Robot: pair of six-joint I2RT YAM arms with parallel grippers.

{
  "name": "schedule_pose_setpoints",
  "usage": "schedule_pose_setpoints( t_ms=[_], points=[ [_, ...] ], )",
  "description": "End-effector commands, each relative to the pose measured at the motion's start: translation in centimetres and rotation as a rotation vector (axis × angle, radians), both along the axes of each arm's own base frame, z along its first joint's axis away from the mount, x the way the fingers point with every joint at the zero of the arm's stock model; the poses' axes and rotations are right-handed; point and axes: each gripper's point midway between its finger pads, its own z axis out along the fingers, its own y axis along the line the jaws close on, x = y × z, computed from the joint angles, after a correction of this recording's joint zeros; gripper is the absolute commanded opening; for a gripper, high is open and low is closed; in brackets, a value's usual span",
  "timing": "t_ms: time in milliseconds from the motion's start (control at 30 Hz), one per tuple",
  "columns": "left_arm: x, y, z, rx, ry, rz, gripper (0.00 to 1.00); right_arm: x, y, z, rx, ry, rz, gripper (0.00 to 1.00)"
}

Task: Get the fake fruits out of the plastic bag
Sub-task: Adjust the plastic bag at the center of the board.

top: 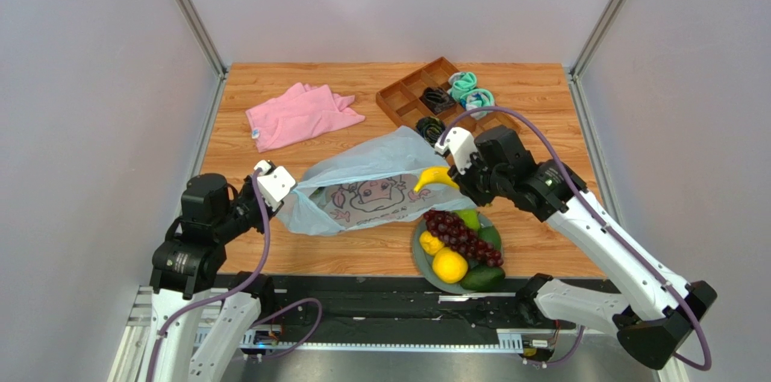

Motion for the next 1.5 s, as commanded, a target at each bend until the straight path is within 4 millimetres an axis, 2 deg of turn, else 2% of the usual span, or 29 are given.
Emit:
schedule_pose_setpoints(
  t_ms=[0, 33, 133, 233, 333, 367, 433, 467, 533, 567, 600, 633, 667, 700, 733, 800, 867, 900, 933, 967, 1000, 1033, 1100, 1133, 1167, 1200, 1233, 1333, 1467],
  points=[
    [0.6, 0.1, 1.2, -0.014, -0.028, 0.021, 0.00, -2.5, -4.2, -2.0, -0.023, 0.113, -0.277, 0.00],
    [0.7, 0.2, 1.2, -0.013, -0.028, 0.033, 0.00, -3.5, -3.4, -2.3, 0.006, 0.157, -0.210, 0.00],
    [0.7, -0.1, 1.3, -0.028, -0.028, 0.017, 0.00, -5.0, -1.5, -0.8, 0.122, 0.136, -0.050, 0.00],
    [0.3, -2.1, 1.4, -0.098, 0.001, -0.070, 0.00, -4.7, 1.7, 2.7, 0.291, 0.014, 0.113, 0.00],
    [1.7, -3.1, 2.4, -0.178, 0.022, -0.064, 0.00, -2.5, 5.2, 6.0, 0.357, -0.078, 0.222, 0.00],
    [2.4, -3.4, 3.5, -0.195, -0.005, -0.063, 0.00, -1.7, 6.2, 6.7, 0.365, -0.084, 0.244, 0.00],
    [3.8, -3.6, 5.8, -0.230, -0.034, -0.045, 0.00, 0.7, 9.1, 9.8, 0.419, -0.104, 0.279, 0.00],
    [4.5, -3.7, 8.6, -0.245, -0.108, -0.049, 0.00, 2.1, 10.5, 10.0, 0.436, -0.090, 0.266, 0.00],
    [6.0, -4.2, 10.5, -0.268, -0.119, -0.057, 0.00, 4.4, 12.9, 16.4, 0.609, -0.203, 0.247, 0.00],
    [5.7, -5.0, 13.7, -0.296, -0.180, -0.111, 0.00, 5.3, 13.6, 18.4, 0.675, -0.239, 0.223, 0.00],
    [5.7, -5.5, 14.9, -0.327, -0.180, -0.128, 0.00, 6.9, 14.3, 19.3, 0.728, -0.255, 0.165, 0.00],
    [6.2, -6.1, 15.8, -0.351, -0.168, -0.147, 0.00, 7.7, 15.0, 23.1, 0.829, -0.341, 0.168, 0.00],
    [5.9, -6.4, 18.1, -0.379, -0.208, -0.169, 0.00, 8.3, 15.6, 24.0, 0.889, -0.319, 0.142, 0.00],
    [6.1, -6.4, 18.8, -0.412, -0.196, -0.149, 0.00, 9.5, 16.5, 23.8, 0.894, -0.310, 0.134, 0.00],
    [6.9, -6.2, 18.9, -0.416, -0.186, -0.122, 0.00, 9.6, 16.6, 25.8, 0.915, -0.336, 0.143, 0.00],
    [7.9, -4.5, 20.4, -0.366, -0.257, -0.029, 0.00, 10.2, 16.1, 26.0, 0.845, -0.400, 0.148, 0.00],
    [8.6, -2.4, 22.0, -0.308, -0.346, 0.074, 0.00, 10.4, 14.0, 24.9, 0.731, -0.441, 0.101, 0.00],
    [8.1, -1.5, 22.9, -0.275, -0.406, 0.097, 0.00, 11.5, 11.6, 24.3, 0.644, -0.504, 0.006, 0.00],
    [7.8, -0.9, 23.6, -0.261, -0.446, 0.116, 0.00, 10.8, 9.4, 24.1, 0.594, -0.525, -0.041, 0.00],
    [7.7, -0.4, 23.5, -0.229, -0.468, 0.129, 0.00, 11.0, 7.6, 20.9, 0.512, -0.498, -0.102, 0.00],
    [6.4, -0.1, 23.9, -0.219, -0.501, 0.121, 0.00, 11.1, 5.0, 18.7, 0.414, -0.485, -0.155, 0.00],
    [6.4, -0.2, 22.4, -0.199, -0.474, 0.113, 0.00, 10.6, 3.6, 16.4, 0.348, -0.450, -0.167, 0.00],
    [5.0, -0.1, 21.2, -0.192, -0.467, 0.103, 0.00, 8.3, -0.3, 11.0, 0.178, -0.356, -0.208, 0.00],
    [5.1, -0.2, 18.8, -0.183, -0.408, 0.101, 0.00, 7.4, -1.6, 9.4, 0.137, -0.326, -0.229, 0.00],
    [4.8, -0.4, 17.8, -0.183, -0.381, 0.087, 0.00, 6.2, -3.2, 6.8, 0.091, -0.278, -0.257, 0.00],
    [4.2, -0.5, 17.0, -0.182, -0.370, 0.081, 0.00, 4.9, -4.2, 5.0, 0.045, -0.230, -0.264, 0.00],
    [4.3, -0.7, 15.1, -0.175, -0.319, 0.075, 0.00, 4.1, -4.7, 3.8, 0.024, -0.198, -0.270, 0.00],
    [3.8, -1.3, 13.2, -0.182, -0.268, 0.041, 0.00, 1.7, -5.9, 0.4, -0.015, -0.096, -0.292, 0.00],
    [3.9, -1.8, 12.1, -0.195, -0.229, 0.021, 0.00, -0.9, -6.2, -2.6, -0.033, 0.027, -0.264, 0.00]
  ],
)
